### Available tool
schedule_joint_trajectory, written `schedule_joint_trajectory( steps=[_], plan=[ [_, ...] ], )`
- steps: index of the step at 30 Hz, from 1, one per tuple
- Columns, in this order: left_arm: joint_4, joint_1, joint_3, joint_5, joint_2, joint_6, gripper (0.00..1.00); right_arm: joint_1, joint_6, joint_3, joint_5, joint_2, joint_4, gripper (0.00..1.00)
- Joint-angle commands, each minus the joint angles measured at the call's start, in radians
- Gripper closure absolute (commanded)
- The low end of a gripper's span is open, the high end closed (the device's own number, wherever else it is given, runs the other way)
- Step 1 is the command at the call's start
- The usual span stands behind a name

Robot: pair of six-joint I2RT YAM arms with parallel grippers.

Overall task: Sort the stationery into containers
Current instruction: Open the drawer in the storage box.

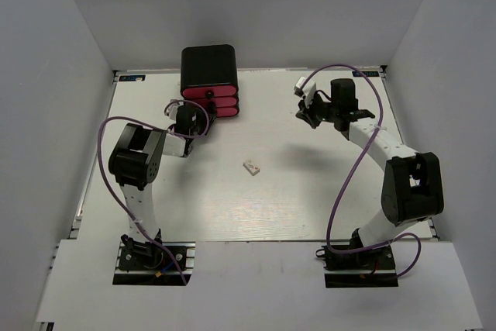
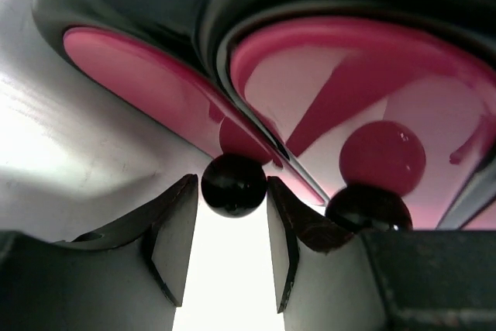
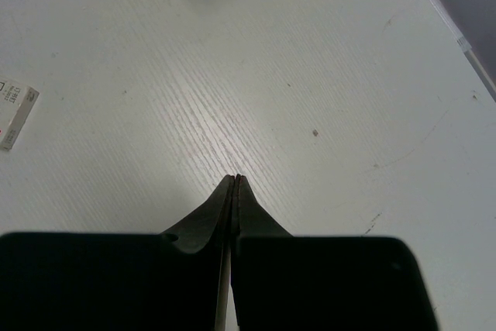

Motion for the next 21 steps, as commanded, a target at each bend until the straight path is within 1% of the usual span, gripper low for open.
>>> schedule_joint_trajectory(
  steps=[1, 3, 4, 5, 9, 12, 13, 16, 17, 18, 19, 20, 21],
  plan=[
    [-0.008, 0.004, 0.045, -0.03, 0.011, -0.016, 0.49, -0.011, -0.006, 0.011, -0.018, 0.005, -0.006, 1.0],
    [-0.008, 0.004, 0.045, -0.041, 0.011, -0.016, 0.49, -0.008, -0.01, 0.015, -0.019, 0.012, -0.008, 1.0],
    [-0.008, 0.004, 0.045, -0.041, 0.011, -0.016, 0.51, -0.011, -0.008, 0.018, -0.021, 0.011, -0.009, 1.0],
    [-0.008, 0.004, 0.045, -0.041, 0.011, -0.016, 0.55, -0.011, -0.008, 0.021, -0.019, 0.014, -0.011, 1.0],
    [-0.017, 0.004, 0.045, -0.05, 0.011, -0.016, 0.68, -0.011, -0.011, 0.031, -0.027, 0.022, -0.012, 1.0],
    [-0.008, 0.004, 0.008, -0.05, 0.011, -0.016, 0.74, -0.011, -0.014, 0.037, -0.039, 0.023, -0.015, 1.0],
    [0.003, 0.004, 0.008, -0.04, 0.002, -0.016, 0.74, -0.01, -0.02, 0.038, -0.048, 0.023, -0.04, 1.0],
    [0.038, 0.004, -0.059, -0.029, -0.009, -0.016, 0.75, -0.005, -0.124, 0.028, -0.085, 0.008, -0.075, 1.0],
    [0.05, -0.008, -0.079, -0.029, -0.026, -0.016, 0.75, -0.005, -0.14, 0.023, -0.14, 0.003, -0.103, 1.0],
    [0.078, -0.008, -0.12, -0.029, -0.05, -0.016, 0.75, -0.001, -0.182, 0.015, -0.158, -0.003, -0.12, 0.94],
    [0.087, -0.017, -0.14, -0.029, -0.064, -0.016, 0.75, -0.002, -0.224, 0.009, -0.177, -0.014, -0.147, 0.84],
    [0.087, -0.017, -0.182, -0.015, -0.078, -0.016, 0.75, 0.0, -0.271, 0.008, -0.235, -0.018, -0.184, 0.67],
    [0.101, -0.017, -0.202, -0.015, -0.092, -0.005, 0.75, -0.002, -0.314, 0.002, -0.255, -0.021, -0.204, 0.55]
  ],
)
